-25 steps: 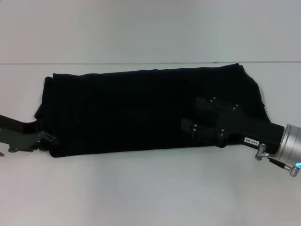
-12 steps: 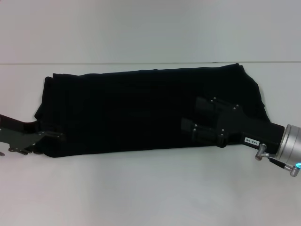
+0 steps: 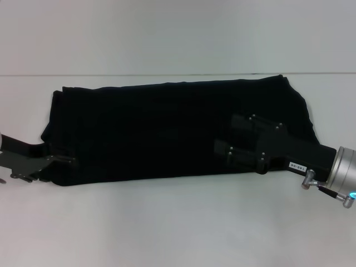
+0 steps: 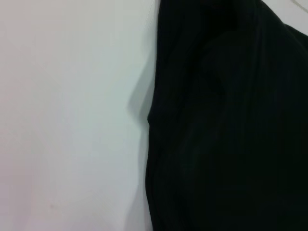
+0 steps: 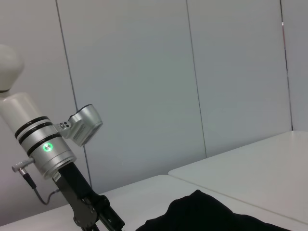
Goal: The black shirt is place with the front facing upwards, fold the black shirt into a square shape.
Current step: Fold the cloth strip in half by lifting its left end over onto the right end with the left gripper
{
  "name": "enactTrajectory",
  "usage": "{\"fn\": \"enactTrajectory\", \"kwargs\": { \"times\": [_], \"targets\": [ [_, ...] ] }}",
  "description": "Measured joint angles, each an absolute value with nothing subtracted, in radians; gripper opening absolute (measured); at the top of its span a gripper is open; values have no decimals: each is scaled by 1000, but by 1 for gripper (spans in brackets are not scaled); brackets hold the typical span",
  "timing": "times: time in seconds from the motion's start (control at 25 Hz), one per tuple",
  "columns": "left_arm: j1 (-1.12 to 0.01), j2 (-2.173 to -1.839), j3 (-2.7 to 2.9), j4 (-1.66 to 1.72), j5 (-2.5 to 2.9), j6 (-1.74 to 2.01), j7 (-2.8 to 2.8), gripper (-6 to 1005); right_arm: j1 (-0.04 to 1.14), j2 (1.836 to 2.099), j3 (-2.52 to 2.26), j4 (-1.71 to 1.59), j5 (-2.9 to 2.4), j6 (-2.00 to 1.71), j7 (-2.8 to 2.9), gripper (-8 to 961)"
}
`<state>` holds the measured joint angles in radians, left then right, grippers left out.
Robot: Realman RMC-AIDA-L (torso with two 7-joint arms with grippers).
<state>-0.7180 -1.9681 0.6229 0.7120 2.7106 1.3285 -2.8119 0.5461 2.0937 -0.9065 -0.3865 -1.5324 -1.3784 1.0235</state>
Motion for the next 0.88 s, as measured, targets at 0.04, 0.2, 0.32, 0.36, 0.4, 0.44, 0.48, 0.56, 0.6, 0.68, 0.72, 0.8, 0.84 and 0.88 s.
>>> {"fn": "enactTrajectory", "kwargs": {
  "times": [0.04,0.2,0.32,0.36,0.4,0.44,0.48,0.56,0.6,0.68,0.72,0.8,0.84,0.88],
  "targets": [
    [-719,-1969,625,712,2711,1329,-2812,884,546,2094,-907,-386,-1532,-1378,1023,838],
    [-721,-1972,631,712,2712,1329,-2817,879,546,2094,-907,-387,-1532,-1379,1023,838],
    [-721,-1973,632,712,2712,1328,-2819,876,546,2095,-907,-387,-1532,-1380,1023,838],
    [-721,-1973,632,712,2712,1328,-2819,875,546,2095,-907,-387,-1532,-1380,1023,838],
    [-721,-1973,632,712,2712,1328,-2818,873,546,2095,-907,-387,-1532,-1380,1023,838],
    [-721,-1973,632,712,2712,1328,-2817,872,546,2095,-907,-387,-1532,-1381,1023,838],
    [-721,-1973,632,712,2712,1328,-2817,871,546,2095,-907,-387,-1532,-1381,1023,838],
    [-721,-1973,632,712,2712,1327,-2816,807,546,2095,-907,-387,-1532,-1384,1023,838],
    [-721,-1973,632,712,2712,1327,-2816,775,546,2095,-907,-387,-1532,-1385,1023,838],
    [-721,-1973,632,712,2713,1326,-2816,711,546,2095,-907,-387,-1532,-1387,1023,838],
    [-721,-1974,632,712,2714,1325,-2816,678,546,2095,-907,-387,-1532,-1389,1023,838],
    [-721,-1974,632,712,2714,1325,-2816,613,546,2095,-907,-387,-1532,-1390,1023,838],
    [-721,-1974,639,712,2716,1325,-2816,580,546,2095,-907,-387,-1532,-1390,1023,838],
    [-721,-1974,642,712,2716,1325,-2815,547,546,2095,-907,-387,-1532,-1390,1023,838]
  ]
}}
